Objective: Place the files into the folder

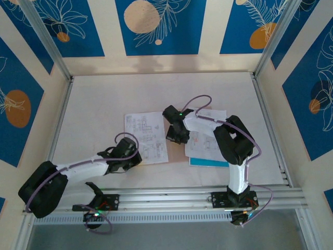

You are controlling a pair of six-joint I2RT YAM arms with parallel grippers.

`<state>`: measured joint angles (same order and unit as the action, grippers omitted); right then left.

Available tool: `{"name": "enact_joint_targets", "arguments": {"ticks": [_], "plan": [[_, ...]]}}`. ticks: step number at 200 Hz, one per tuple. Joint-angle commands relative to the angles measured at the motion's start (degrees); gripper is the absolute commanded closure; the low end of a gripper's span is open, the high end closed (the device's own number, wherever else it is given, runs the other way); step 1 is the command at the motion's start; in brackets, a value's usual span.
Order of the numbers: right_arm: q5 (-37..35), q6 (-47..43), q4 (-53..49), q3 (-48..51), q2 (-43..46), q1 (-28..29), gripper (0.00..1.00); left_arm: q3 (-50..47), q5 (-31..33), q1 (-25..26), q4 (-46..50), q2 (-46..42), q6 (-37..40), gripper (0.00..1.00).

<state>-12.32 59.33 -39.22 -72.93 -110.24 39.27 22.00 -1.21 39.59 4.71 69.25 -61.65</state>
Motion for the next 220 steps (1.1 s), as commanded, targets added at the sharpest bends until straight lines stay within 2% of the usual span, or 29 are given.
{"name": "enact_joint_targets", "arguments": {"ticks": [1,66,123,184,220], "plan": [[-3.53,-3.12,-3.49,4.61,-4.28,-2.94,1.00,-3.27,3.67,-1.08,11.37,0.70,-0.81,1.00],[-2.50,-7.94,1.49,8.38,-4.51,-5.38,1.00,-3.45,3.63,-1.60,11.98,0.00,-0.85,1.00],[-2.10,-11.99,4.39,10.11,-0.85,-6.03,1.00,-3.89,3.70,-1.89,11.89,-0.35,-1.06,1.00],[-1.64,-13.99,2.82,6.30,9.65,-3.05,1.00,-4.07,3.59,-2.14,11.63,-0.26,-0.85,1.00],[-0.51,-12.25,2.57,4.70,14.62,-1.91,0.92,-3.98,3.33,-2.23,11.42,-0.15,-0.60,1.00]]}}
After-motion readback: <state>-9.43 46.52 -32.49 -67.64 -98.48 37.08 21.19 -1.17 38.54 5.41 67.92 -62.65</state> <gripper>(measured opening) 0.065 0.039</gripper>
